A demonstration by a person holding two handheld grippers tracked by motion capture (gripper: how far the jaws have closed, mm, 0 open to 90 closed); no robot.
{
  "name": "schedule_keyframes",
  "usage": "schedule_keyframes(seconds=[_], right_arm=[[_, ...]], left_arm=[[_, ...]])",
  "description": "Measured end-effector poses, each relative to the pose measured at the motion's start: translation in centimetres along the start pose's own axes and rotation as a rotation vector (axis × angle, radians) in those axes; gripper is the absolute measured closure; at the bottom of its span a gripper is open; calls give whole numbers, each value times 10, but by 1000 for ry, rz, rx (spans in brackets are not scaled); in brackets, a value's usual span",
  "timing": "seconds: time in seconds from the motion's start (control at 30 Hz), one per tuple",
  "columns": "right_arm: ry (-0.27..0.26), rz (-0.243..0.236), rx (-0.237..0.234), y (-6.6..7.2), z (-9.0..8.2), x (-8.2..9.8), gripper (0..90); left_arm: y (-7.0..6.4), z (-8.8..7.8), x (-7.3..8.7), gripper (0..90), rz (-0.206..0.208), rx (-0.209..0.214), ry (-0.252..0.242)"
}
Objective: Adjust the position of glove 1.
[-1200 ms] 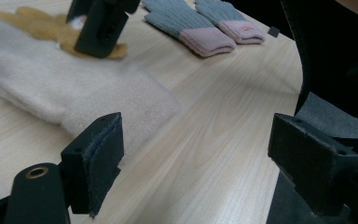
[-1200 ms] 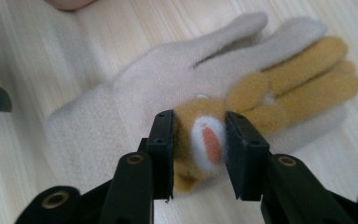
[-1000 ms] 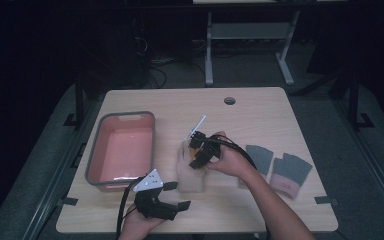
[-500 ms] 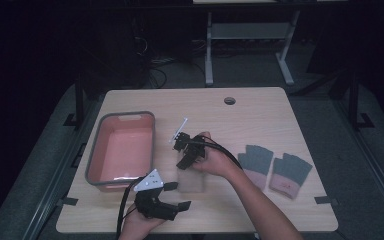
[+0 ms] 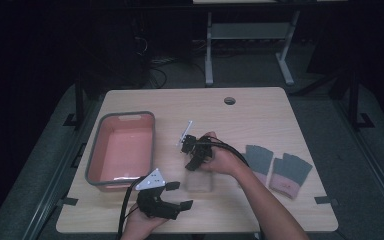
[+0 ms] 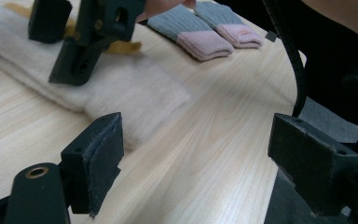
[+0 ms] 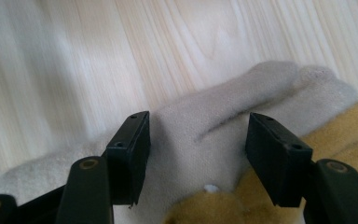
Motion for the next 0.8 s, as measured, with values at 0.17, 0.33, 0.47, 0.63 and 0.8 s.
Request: schedule_keyframes(seconds=[0.17, 0.33, 0.47, 0.63, 0.8], right_arm=[[4, 23, 1, -5, -4, 13, 379], [-36, 85, -23, -4, -12, 15, 353], [-90, 136, -29, -3, -22, 18, 339], [-161, 206, -31, -3, -37, 25, 334], [-197, 299, -49, -2, -45, 40, 327]], left_arm=[[-2, 6, -2, 180, -11, 6, 5], [0, 12, -5, 180, -35, 5, 16], [3, 14, -8, 180, -57, -2, 26], [0, 22, -12, 174, -90, 23, 45], [4, 32, -16, 173, -118, -10, 72]])
Point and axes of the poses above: each handheld gripper's, and its own axes: z roughly forward along the jaws, x roughly out of its underside, y roughly to its left, the point moved 8 cm from there along z, roughly forward along the jaws, and after that the axes turned 6 degrees about -z, right-handed, at the moved point
